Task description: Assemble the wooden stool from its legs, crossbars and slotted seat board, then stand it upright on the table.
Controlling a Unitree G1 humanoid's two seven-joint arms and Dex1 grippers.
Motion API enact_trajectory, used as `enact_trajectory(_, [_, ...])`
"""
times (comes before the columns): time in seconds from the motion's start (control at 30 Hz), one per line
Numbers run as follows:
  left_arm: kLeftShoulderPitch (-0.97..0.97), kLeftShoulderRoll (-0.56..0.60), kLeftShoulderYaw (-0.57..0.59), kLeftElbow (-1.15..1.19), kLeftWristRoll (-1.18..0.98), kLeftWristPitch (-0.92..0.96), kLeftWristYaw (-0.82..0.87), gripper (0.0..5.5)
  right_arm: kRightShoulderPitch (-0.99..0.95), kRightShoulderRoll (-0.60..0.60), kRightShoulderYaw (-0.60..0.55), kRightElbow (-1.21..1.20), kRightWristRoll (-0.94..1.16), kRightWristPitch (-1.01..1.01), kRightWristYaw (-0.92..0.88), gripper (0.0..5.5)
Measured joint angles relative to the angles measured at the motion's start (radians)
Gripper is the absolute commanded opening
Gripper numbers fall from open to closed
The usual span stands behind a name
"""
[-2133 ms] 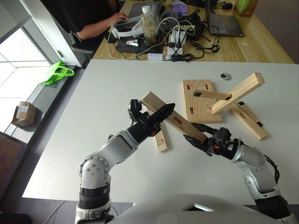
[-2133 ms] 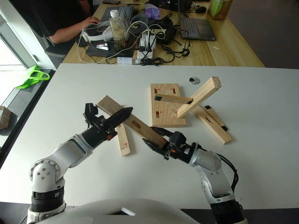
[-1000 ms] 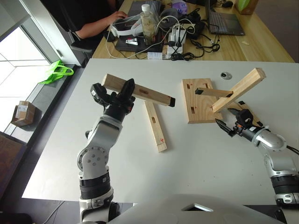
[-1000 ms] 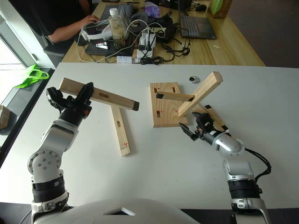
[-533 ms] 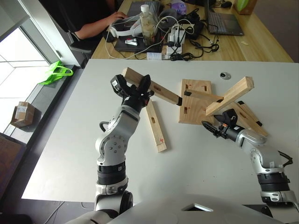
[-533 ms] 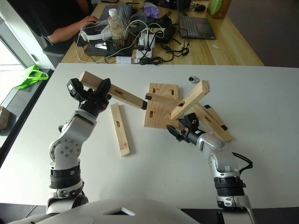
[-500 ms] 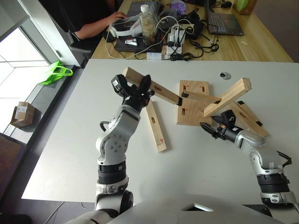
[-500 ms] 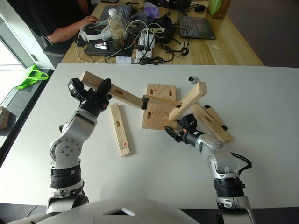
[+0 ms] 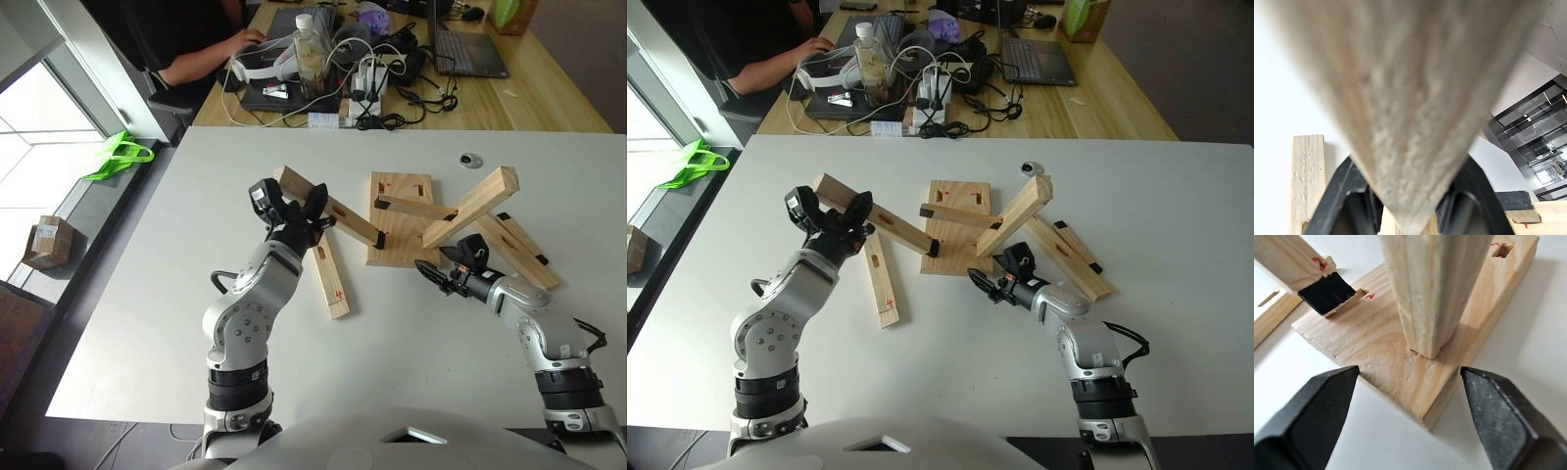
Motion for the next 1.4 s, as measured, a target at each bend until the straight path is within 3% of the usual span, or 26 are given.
enact_trajectory(0.43, [-0.056,-0.044,0.041,0.034,0.054,0.041,0.054,1.02,-0.004,0.014,0.01,-0.001,-0.007,-0.006,-0.016,3.83])
enact_trajectory(0.67, [-0.179,-0.025,-0.079,0.016,0.196,0.144,0.066,1.02,-0.005,0.019,0.012,0.0,-0.008,-0.009,-0.028,3.83])
enact_trajectory(0.83, [-0.181,-0.068,-0.091,-0.001,0.252,0.176,0.085,1.02,-0.008,0.019,0.018,0.001,-0.012,-0.009,-0.035,3.83])
enact_trajectory(1.2, [-0.194,-0.083,0.062,-0.013,0.214,0.195,0.229,1.02,-0.002,0.026,0.036,0.016,-0.048,0.003,-0.068,3.83])
enact_trajectory(1.4, [-0.207,-0.089,0.047,-0.011,0.215,0.217,0.251,1.02,-0.002,0.028,0.036,0.013,-0.051,0.009,-0.073,3.83])
